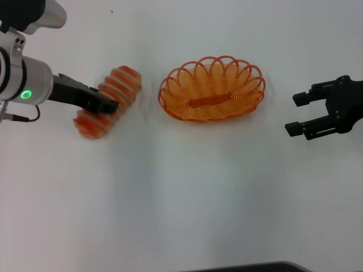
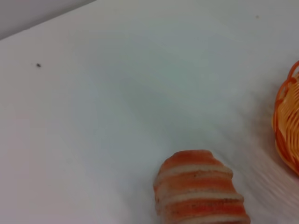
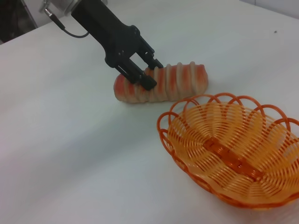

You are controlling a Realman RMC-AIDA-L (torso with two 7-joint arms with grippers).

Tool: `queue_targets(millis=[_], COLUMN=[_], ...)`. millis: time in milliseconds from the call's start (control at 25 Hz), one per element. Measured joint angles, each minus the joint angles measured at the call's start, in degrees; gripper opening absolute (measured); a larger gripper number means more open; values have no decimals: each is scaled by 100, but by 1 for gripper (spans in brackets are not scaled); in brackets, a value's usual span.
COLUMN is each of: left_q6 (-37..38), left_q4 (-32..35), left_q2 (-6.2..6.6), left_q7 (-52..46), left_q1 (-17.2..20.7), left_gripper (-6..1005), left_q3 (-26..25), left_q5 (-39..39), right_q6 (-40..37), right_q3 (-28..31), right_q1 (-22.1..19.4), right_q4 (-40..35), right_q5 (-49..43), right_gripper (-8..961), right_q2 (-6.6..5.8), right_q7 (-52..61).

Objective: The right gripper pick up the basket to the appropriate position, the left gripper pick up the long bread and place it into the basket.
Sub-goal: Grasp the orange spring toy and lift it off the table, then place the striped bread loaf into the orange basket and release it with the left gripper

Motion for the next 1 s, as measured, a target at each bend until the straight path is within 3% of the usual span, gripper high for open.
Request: queue_targets(millis=[200, 320, 640, 800, 1000], left_q6=[18, 98, 451, 528, 534], left_q4=[120, 478, 1635, 1846, 1511], left_q2=[-1, -1, 0, 0, -2], left_q7=[0, 0, 14, 351, 810], left_q1=[64, 211, 427, 309, -133], left_gripper=[515, 503, 471, 440, 365], left_q3=[5, 7, -33, 162, 588], left_q5=[6, -5, -78, -482, -959], right_q6=[-3, -3, -77, -105, -219], right_q3=[3, 4, 360, 440, 455], right_q1=[-7, -27, -86, -133, -144], right_q4=[13, 15, -13, -23, -29], right_q5=[1, 1, 5, 16, -11], right_gripper=[826, 827, 827, 826, 827], right_q2=[5, -1, -188, -227, -233], right_q7=[0, 0, 16, 17, 24])
